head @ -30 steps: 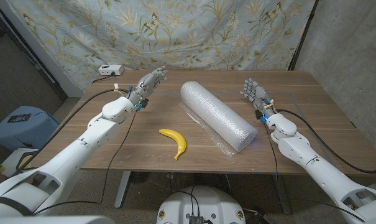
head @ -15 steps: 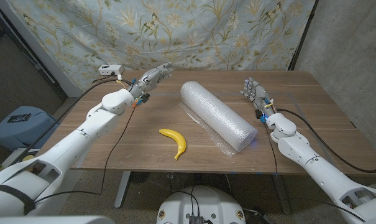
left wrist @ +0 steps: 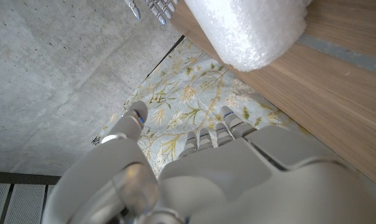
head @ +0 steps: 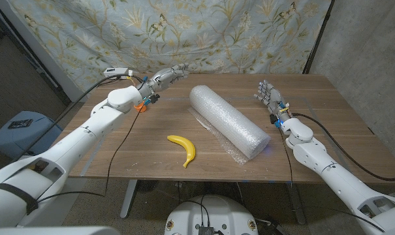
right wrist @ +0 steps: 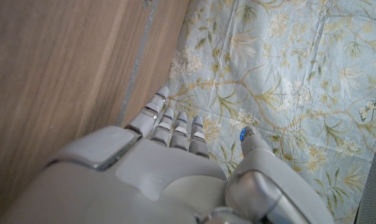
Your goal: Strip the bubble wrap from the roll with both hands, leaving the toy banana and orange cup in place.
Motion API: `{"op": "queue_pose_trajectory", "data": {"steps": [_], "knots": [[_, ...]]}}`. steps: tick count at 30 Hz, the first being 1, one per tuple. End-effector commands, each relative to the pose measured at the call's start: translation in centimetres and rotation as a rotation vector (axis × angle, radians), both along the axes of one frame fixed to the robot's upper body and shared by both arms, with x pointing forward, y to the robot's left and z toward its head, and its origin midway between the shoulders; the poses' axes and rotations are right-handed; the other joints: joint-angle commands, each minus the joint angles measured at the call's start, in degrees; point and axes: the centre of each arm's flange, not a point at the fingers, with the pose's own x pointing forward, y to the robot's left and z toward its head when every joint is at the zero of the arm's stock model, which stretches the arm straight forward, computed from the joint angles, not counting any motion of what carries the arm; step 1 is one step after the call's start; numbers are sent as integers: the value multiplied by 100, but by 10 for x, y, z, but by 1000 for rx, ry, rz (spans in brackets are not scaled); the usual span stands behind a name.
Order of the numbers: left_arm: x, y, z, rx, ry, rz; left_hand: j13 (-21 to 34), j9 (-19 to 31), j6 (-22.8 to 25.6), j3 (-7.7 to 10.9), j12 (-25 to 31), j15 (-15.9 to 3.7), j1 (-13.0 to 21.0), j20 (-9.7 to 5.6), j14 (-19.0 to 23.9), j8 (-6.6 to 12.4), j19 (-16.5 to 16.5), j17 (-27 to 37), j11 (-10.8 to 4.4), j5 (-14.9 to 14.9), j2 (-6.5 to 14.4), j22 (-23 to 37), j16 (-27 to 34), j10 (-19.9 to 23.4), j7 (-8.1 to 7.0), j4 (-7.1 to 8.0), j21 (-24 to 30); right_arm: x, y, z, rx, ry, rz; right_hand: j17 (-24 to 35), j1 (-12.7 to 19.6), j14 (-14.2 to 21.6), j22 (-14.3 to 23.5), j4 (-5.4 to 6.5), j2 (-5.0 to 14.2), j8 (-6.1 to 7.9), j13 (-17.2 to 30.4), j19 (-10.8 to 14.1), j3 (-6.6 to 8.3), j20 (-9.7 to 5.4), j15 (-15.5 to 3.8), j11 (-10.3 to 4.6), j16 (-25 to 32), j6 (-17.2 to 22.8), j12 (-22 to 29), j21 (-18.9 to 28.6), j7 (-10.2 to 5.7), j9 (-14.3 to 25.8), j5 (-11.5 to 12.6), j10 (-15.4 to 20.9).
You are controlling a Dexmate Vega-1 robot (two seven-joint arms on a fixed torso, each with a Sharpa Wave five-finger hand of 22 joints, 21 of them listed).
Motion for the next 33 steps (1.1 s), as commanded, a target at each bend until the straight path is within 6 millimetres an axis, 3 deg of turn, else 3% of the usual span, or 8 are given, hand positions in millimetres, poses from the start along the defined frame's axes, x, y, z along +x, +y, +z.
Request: {"op": "queue_pose_trajectory", "data": {"steps": [1, 11, 18, 33], "knots": [[-3, -11, 23, 144, -36, -37, 5, 25, -67, 18, 42, -5, 84, 5, 18, 58, 62, 20, -9, 21, -29, 14, 5, -12, 8, -51, -36, 2, -2, 1, 7, -5, 2, 10, 33, -17, 19, -21, 40, 39, 28, 8, 18, 37, 11, 0, 19, 22, 27, 11, -24, 28, 26, -38], [-6, -27, 45, 268, -60, -86, 11, 26, 67, 17, 50, 13, 271, 23, 31, 126, 85, 25, 18, -2, -134, 16, 8, -15, 55, -56, -121, 2, -4, 2, 16, -14, -5, 0, 36, -23, 19, -35, 47, 42, 29, -4, 14, 55, 20, 0, 24, 28, 30, 8, -23, 29, 27, -43], [-11, -35, 56, 333, -84, -108, 25, 33, 202, 48, 96, -6, 501, 29, 132, 178, 151, 35, -74, 4, -183, 21, 41, 76, 129, -56, -187, 2, -6, 2, 22, -17, -7, -5, 35, -27, 20, -42, 51, 45, 30, -5, 10, 65, 25, 8, 27, 33, 34, 9, -27, 29, 27, -41], [-17, -54, 73, 498, -109, -145, 66, 49, 135, 88, 54, 28, 860, 4, -37, 146, 61, 49, -107, 15, -262, 29, -13, -106, 176, -49, -361, 2, -9, 0, 42, -22, -16, -12, 25, -47, 21, -50, 63, 45, 31, -19, -1, 85, 49, 3, 31, 34, 30, 8, -27, 30, 27, -67]]}}
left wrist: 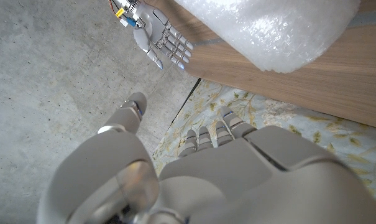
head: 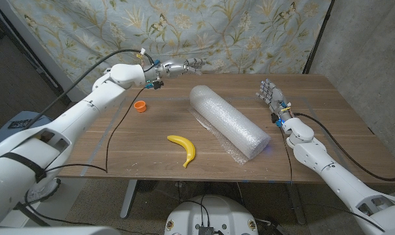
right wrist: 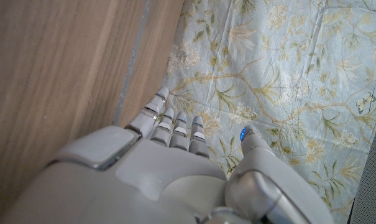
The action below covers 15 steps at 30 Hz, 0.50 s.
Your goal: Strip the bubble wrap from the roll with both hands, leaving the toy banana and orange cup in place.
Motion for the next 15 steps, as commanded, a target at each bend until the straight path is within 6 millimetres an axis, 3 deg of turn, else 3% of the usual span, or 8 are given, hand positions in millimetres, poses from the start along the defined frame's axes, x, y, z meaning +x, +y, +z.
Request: {"op": "queue_pose_trajectory", "data": {"steps": [1, 15], "knots": [[-6, -16, 17, 140, -30, -28, 28, 21, -48, 61, -37, 33, 188, 2, -107, 8, -71, 22, -12, 19, -7, 15, -14, -160, 23, 15, -69, 0, -3, -1, 19, -6, -8, 14, 1, -16, 21, -27, 41, 23, 31, 13, 22, 54, 18, 2, 32, 32, 30, 8, -28, 30, 27, -7], [-17, -38, 27, 347, -78, -43, 61, 33, -233, 55, -56, 86, 458, 26, -244, -35, -142, 34, -25, 16, -120, 18, -14, -345, 32, 16, -202, -6, -5, -4, 35, -9, -20, 10, -15, -22, 23, -32, 44, 14, 32, -4, 8, 86, 49, 6, 42, 4, 25, 6, -20, 31, 27, -42]]}}
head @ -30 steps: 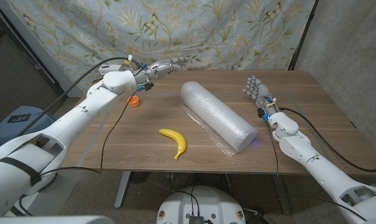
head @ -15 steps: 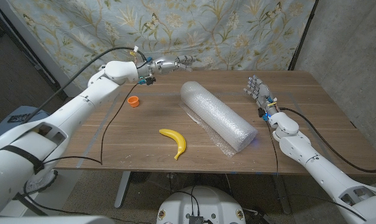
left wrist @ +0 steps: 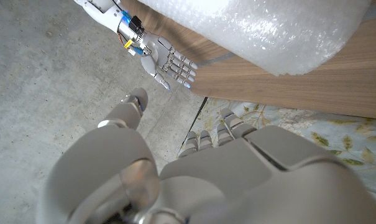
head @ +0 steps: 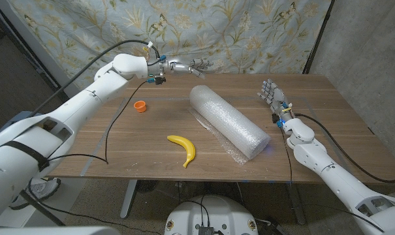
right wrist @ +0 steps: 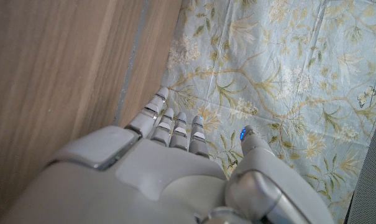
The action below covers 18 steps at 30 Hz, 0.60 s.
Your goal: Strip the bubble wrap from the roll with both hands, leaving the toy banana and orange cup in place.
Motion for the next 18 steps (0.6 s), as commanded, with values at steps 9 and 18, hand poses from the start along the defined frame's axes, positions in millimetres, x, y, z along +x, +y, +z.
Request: {"op": "queue_pose_trajectory", "data": {"steps": [9, 18], "knots": [[-24, -25, 11, 261, -63, -31, 55, 17, -92, -5, 37, -1, 201, 16, 3, 3, 16, 14, 12, -21, -125, 21, 28, 0, 16, -7, -64, -8, 0, -3, 15, 2, -13, 5, -24, -18, 24, -37, 48, 11, 34, 13, -1, 90, 54, -10, 43, -12, 21, 5, 1, 32, 28, -41], [-33, -29, 15, 364, -92, -35, 78, 24, -222, -29, 36, 2, 331, 15, -15, -19, 22, 21, 38, -62, -215, 24, 28, -69, 34, -2, -105, -9, 1, -6, 23, 7, -20, 2, -30, -35, 25, -43, 50, 6, 35, 1, -7, 105, 76, 8, 43, -34, 23, 4, 18, 33, 29, -51]]}}
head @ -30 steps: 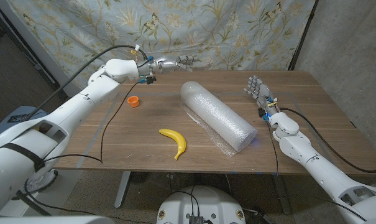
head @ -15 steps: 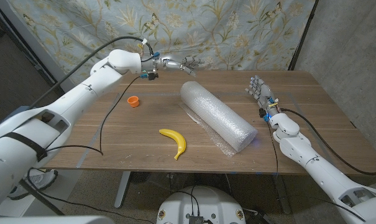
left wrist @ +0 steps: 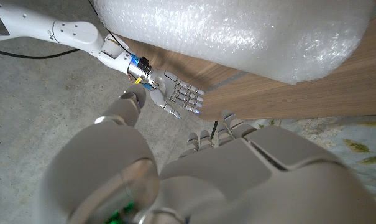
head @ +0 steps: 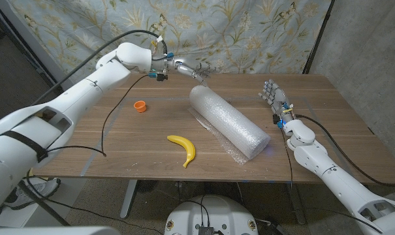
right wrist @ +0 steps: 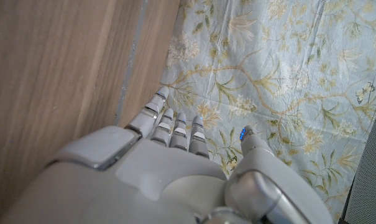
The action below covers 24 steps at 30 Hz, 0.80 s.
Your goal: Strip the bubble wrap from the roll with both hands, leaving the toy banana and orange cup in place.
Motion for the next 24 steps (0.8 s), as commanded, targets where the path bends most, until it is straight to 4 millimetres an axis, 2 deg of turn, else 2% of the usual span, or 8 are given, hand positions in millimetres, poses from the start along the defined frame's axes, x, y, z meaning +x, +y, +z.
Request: {"op": "queue_pose_trajectory", "data": {"steps": [1, 16, 24], "knots": [[-14, -8, 6, 146, -42, -10, 27, 20, -99, -31, 36, -23, 117, 6, -3, -22, 17, 23, 19, -21, -37, 25, 26, -58, 11, -2, -25, -2, 1, -3, 8, 9, -11, 0, -5, -14, 25, -19, 25, 4, 2, -8, 16, 41, 60, 27, 45, -27, 23, 4, 12, 34, 30, -8], [-14, -14, 16, 271, -73, 17, 58, 27, -272, -54, 29, 49, 330, 12, -140, -34, -45, 29, 81, -79, -133, 28, -2, -187, 21, 11, -97, -5, -3, -9, 24, 20, -27, -6, -15, -19, 26, -30, 25, -6, 5, -15, 5, 50, 62, 35, 52, -76, 26, 7, 39, 36, 32, -28], [-10, -27, 23, 368, -90, 22, 74, 30, -390, -63, 33, 76, 455, 25, -222, -45, -124, 32, 93, -106, -172, 30, -10, -253, 40, 19, -140, -5, -7, -11, 29, 29, -34, -8, -17, -27, 27, -34, 30, -12, 7, -17, 2, 56, 77, 44, 54, -108, 30, 9, 53, 37, 33, -32]]}}
